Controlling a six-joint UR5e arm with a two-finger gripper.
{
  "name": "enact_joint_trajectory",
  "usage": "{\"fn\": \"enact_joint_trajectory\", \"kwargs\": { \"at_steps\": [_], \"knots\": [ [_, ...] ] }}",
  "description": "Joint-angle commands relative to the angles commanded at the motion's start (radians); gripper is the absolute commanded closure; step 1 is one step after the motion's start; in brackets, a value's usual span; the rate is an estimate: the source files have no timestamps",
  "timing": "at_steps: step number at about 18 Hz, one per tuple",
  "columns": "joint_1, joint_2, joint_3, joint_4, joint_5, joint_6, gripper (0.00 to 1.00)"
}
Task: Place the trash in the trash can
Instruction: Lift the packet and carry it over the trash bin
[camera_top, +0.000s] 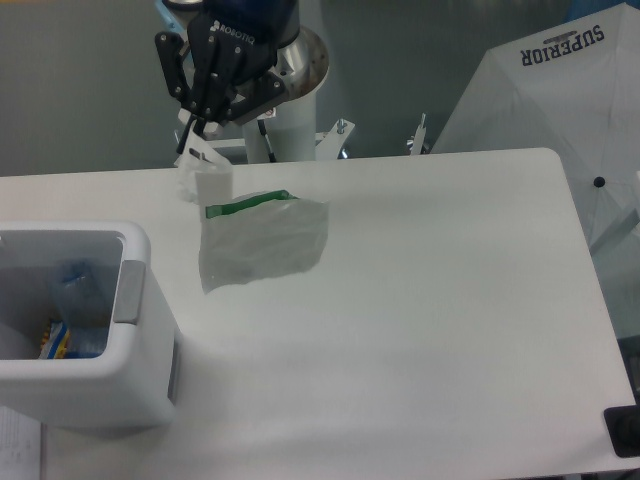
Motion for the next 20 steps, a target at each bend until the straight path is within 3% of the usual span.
{"fn": "enact_joint_trajectory", "kwargs": {
  "at_steps": [5, 8, 20],
  "knots": [
    [-0.051, -0.025, 0.026, 0.034, 0.0, 0.023, 1.0],
    [-0.129, -0.057, 0.04, 0.035, 0.0, 0.009, 1.0],
    [-0.235, -0.032, 0.051, 0.037, -0.002, -0.058, 1.0]
  ]
}}
